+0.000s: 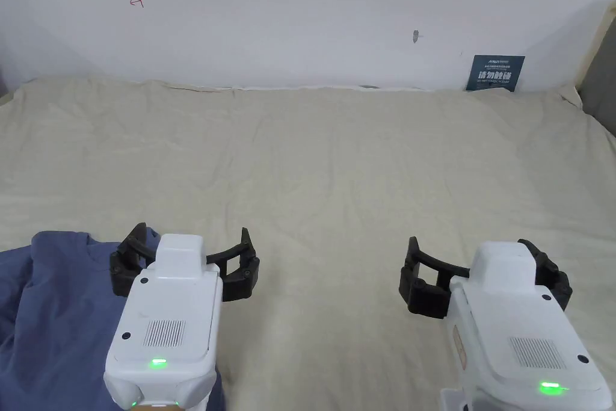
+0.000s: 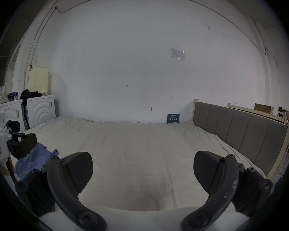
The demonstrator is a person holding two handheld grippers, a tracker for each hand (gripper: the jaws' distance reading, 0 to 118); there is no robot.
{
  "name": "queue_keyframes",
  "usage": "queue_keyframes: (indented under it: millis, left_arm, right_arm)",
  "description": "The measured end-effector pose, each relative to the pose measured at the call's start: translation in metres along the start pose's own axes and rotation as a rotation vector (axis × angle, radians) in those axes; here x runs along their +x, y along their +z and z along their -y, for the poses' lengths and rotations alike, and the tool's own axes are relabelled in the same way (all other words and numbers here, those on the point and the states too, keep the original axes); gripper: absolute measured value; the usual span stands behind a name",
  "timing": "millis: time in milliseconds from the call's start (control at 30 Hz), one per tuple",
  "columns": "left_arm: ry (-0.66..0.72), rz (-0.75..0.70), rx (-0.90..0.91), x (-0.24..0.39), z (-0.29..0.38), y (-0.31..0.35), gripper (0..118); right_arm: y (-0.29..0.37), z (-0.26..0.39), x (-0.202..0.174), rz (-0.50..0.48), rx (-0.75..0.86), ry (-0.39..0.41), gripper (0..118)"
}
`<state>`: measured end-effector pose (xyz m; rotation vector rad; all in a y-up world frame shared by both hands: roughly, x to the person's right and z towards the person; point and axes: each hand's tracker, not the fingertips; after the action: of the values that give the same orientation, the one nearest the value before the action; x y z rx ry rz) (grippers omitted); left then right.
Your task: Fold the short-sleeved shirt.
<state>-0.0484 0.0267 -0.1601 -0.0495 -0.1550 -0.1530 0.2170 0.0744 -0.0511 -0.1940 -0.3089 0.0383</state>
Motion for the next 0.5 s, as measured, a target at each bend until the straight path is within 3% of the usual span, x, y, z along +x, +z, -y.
queue_keyframes:
  millis: [500]
  left_arm:
    - [0.016,0.001,0.000,-0.0008,-0.0017,0.0004,118]
  right_arm:
    - [-0.0021,0.0012,0.0068,0.003,0.005,0.002,118]
